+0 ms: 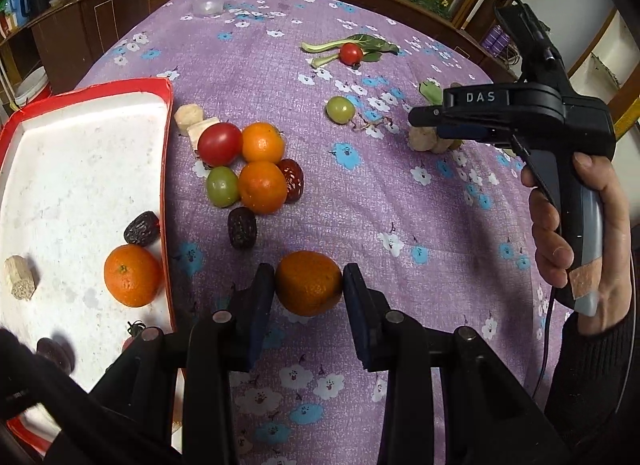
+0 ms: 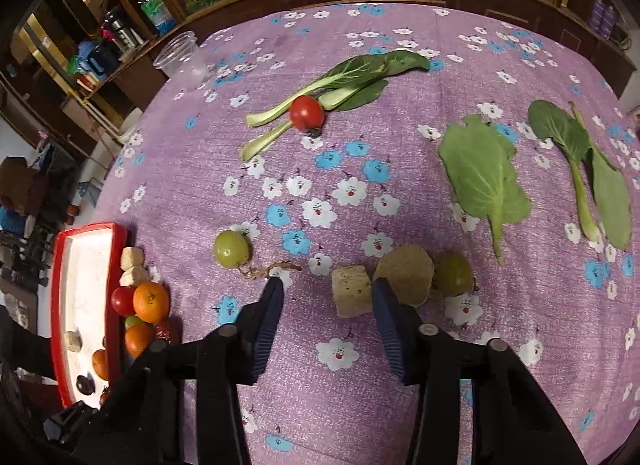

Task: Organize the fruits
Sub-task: 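Grasp the round white chunk with the right tool while the left tool holds the orange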

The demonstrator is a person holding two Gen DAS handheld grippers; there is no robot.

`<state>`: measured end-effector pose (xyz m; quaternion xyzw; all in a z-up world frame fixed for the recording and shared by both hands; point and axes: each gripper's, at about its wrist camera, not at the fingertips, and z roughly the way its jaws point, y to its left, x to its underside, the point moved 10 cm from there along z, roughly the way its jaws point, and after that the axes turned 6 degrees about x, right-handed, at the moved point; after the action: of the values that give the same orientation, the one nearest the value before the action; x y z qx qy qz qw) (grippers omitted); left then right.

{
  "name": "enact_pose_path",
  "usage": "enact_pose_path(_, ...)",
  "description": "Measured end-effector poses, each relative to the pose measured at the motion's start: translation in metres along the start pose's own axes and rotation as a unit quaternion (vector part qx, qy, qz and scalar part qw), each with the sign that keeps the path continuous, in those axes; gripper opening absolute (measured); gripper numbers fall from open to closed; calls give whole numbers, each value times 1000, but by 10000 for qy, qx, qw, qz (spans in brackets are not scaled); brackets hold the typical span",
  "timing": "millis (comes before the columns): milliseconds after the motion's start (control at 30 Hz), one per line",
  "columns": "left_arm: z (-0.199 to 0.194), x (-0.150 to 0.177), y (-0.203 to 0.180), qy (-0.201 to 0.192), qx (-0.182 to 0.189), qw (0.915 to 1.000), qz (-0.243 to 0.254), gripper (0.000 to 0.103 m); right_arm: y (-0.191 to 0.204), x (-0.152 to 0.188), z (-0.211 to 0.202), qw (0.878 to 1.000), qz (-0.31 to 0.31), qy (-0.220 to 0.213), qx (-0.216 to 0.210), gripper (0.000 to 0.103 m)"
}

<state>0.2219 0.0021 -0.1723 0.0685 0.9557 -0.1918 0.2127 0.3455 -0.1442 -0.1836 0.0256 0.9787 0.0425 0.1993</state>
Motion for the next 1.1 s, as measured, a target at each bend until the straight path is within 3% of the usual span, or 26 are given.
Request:
enact_pose_path(67, -2, 0, -1, -15, 22, 10000, -11, 32, 6, 1, -3, 9999, -81, 16, -135, 31)
enact_pose_path(333, -5, 2, -3, -17, 56, 10000, -3, 32, -1, -12, 6, 9995, -169, 12, 264, 33)
enact_pose_path(533, -6, 1, -3, -27, 68, 10000, 2, 32, 3, 9, -6, 9996, -293, 40, 43, 31)
enact_pose_path(633, -6, 0, -4, -32, 70, 10000, -3, 32, -1, 6, -9, 9996, -197, -52, 194, 36)
enact_pose_path(800, -8, 0, -7, -41, 87, 9999, 29, 32, -7, 7, -5, 9996, 54, 7, 273, 36)
enact_pose_path(933, -8, 0, -7, -42, 85, 10000, 15, 32, -4, 7, 5, 9996, 233, 116, 114, 35)
enact_pose_path(1000, -10, 0, -6, -56, 91, 9999, -10, 32, -5, 5, 12, 9993, 296, 118, 220, 32)
enact_pose_path(1100, -11, 1, -4, -62, 79, 9999, -24, 32, -8, 7, 16, 9988, 394, 131, 266, 18)
